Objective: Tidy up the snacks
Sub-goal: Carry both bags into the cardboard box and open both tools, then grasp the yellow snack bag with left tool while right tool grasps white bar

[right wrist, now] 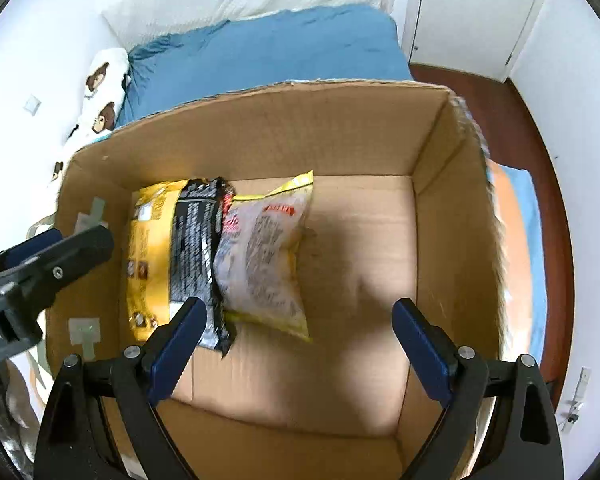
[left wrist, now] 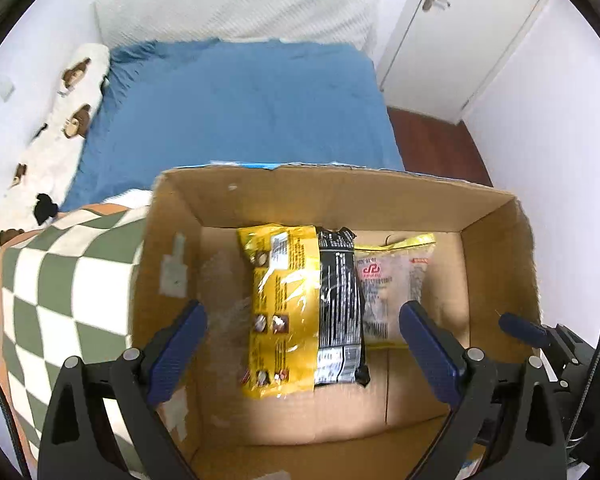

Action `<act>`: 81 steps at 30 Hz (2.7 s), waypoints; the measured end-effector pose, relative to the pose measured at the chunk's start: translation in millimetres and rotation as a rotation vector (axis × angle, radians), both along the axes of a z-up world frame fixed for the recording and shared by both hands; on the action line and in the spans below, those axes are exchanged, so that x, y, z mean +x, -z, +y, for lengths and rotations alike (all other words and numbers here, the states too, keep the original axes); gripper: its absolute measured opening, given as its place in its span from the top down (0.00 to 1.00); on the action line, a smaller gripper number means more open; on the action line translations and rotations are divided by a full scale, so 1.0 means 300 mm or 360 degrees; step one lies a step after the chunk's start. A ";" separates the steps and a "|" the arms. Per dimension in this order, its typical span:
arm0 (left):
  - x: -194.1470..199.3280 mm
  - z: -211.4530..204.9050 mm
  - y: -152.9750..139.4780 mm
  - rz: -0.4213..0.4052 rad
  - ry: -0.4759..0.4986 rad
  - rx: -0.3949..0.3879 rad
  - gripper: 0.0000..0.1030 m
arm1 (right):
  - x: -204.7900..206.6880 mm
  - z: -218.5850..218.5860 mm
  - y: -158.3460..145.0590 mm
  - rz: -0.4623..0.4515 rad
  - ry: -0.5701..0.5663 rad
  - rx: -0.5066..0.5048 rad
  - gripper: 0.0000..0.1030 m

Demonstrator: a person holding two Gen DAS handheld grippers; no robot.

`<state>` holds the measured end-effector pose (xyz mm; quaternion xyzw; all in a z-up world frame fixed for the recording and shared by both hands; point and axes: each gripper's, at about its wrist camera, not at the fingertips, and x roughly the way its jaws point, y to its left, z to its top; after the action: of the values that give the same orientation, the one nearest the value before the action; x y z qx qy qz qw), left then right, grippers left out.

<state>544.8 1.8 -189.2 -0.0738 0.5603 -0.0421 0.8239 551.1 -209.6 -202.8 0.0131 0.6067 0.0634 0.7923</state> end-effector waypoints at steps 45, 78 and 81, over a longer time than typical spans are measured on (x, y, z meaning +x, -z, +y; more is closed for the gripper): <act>-0.889 0.264 0.390 0.0498 -0.0422 -0.0084 0.05 | -0.745 0.165 0.363 0.0328 0.0101 0.0383 0.25; -0.890 0.180 0.553 0.0771 -0.0515 -0.0259 0.23 | -1.016 -0.004 0.421 0.0372 0.0162 0.0197 0.42; -0.905 0.251 0.533 0.0723 -0.0787 -0.0492 0.23 | -1.035 -0.023 0.433 0.0374 0.0200 0.0220 0.42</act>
<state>273.2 77.1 -349.1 -0.3380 0.6811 0.0915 0.6430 240.6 -216.5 -332.8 0.1129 0.6874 0.0531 0.7155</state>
